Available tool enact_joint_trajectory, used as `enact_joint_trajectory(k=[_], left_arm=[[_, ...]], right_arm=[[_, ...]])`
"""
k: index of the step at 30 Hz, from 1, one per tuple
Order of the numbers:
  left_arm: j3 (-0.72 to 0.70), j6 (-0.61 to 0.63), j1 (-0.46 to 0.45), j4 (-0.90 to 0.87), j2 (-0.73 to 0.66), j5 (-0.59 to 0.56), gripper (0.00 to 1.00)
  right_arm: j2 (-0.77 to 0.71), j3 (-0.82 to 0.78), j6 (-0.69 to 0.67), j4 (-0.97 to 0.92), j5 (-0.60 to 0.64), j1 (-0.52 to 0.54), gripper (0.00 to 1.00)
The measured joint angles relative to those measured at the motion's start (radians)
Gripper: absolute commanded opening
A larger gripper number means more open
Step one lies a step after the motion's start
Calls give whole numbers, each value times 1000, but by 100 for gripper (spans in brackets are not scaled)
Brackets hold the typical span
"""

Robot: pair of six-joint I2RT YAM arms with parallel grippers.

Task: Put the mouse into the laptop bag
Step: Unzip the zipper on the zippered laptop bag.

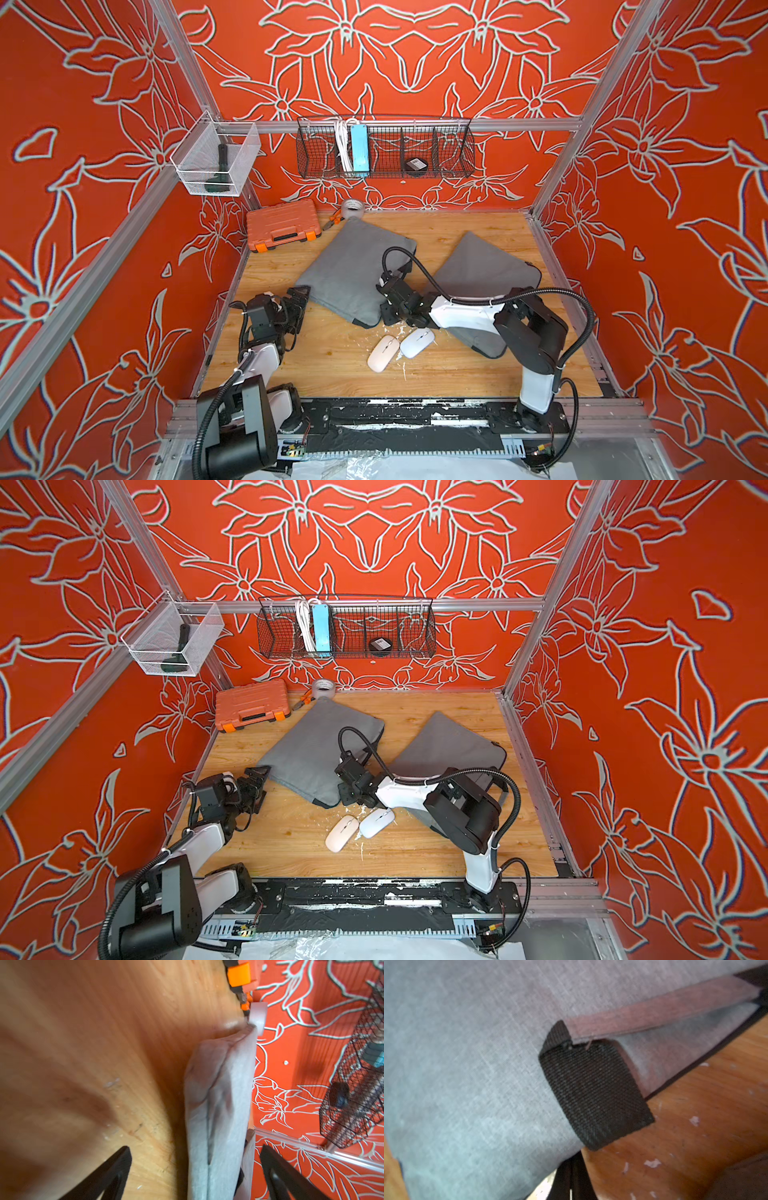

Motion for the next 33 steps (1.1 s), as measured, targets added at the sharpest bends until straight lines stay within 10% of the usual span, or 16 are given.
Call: enact_joint_trajectory(k=[7,16,33], left_arm=[[1,3,-105,120,115,-4,82],[11,-3,-117,198,218,-18,2],[23,0,-118,134,159,-59,0]], right_arm=[[0,0,6,3,-1,0,0],[0,-8,7,18,-26,3,0],[-47,-89,6,50,18,163,0]])
